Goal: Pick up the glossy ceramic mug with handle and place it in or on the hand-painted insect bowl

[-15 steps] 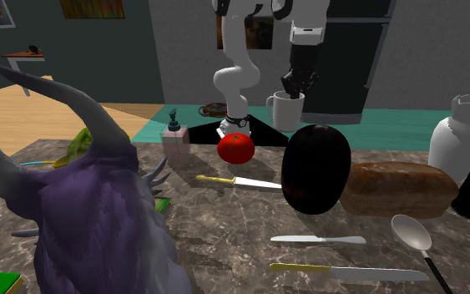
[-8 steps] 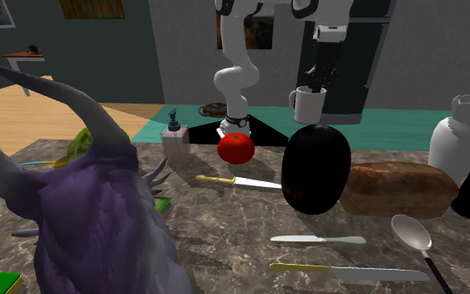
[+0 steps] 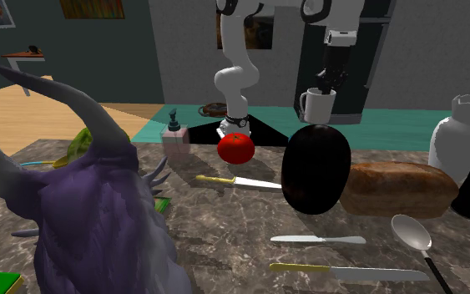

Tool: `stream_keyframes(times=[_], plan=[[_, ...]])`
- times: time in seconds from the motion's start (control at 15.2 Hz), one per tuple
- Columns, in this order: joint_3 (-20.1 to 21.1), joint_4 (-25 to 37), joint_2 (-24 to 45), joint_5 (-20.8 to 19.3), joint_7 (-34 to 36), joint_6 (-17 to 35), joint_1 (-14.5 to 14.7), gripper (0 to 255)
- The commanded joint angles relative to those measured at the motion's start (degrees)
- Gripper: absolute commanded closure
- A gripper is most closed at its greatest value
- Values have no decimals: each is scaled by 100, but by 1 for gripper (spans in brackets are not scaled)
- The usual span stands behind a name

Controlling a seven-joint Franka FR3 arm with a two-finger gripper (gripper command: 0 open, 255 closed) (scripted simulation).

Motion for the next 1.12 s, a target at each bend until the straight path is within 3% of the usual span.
stream_keyframes(times=[0.0, 0.79, 1.06], plan=[[0, -138, 23, -3, 13, 164, 0, 255], [-10, -851, 230, -25, 59, 1083, -7, 255], [-10, -851, 230, -25, 59, 1083, -7, 255]])
